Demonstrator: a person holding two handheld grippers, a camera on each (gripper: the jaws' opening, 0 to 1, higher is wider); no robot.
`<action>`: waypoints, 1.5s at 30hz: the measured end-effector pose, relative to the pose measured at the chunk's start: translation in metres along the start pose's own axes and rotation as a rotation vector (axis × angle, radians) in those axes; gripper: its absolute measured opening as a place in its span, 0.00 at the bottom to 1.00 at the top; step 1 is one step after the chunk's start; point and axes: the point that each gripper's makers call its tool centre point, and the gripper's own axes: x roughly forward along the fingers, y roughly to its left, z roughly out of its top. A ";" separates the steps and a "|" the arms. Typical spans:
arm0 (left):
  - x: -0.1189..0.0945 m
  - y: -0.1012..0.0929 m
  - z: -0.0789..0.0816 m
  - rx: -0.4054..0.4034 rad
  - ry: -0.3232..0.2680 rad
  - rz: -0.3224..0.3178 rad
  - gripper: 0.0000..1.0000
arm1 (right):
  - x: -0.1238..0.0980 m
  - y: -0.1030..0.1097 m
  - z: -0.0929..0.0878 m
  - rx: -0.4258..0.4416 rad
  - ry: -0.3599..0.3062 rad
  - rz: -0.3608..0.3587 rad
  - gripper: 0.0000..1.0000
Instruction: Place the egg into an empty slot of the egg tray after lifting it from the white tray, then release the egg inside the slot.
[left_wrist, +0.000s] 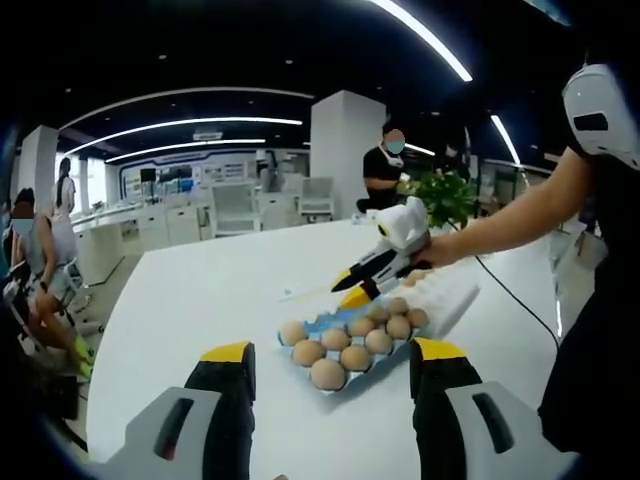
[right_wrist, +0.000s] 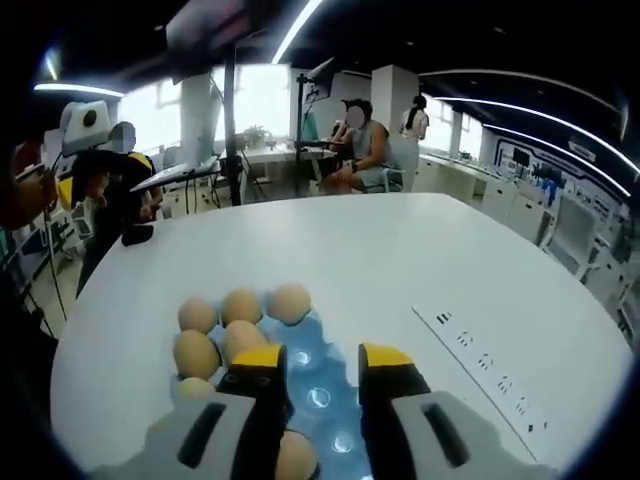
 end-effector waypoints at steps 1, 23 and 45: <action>0.000 0.000 0.000 0.000 0.000 0.000 0.63 | -0.002 -0.001 -0.002 0.000 0.005 -0.004 0.29; 0.009 -0.008 0.003 0.010 -0.001 -0.025 0.62 | -0.056 -0.029 -0.040 0.052 0.038 -0.100 0.28; 0.015 -0.015 0.003 0.010 -0.006 -0.046 0.62 | -0.125 -0.068 -0.087 0.096 0.103 -0.238 0.28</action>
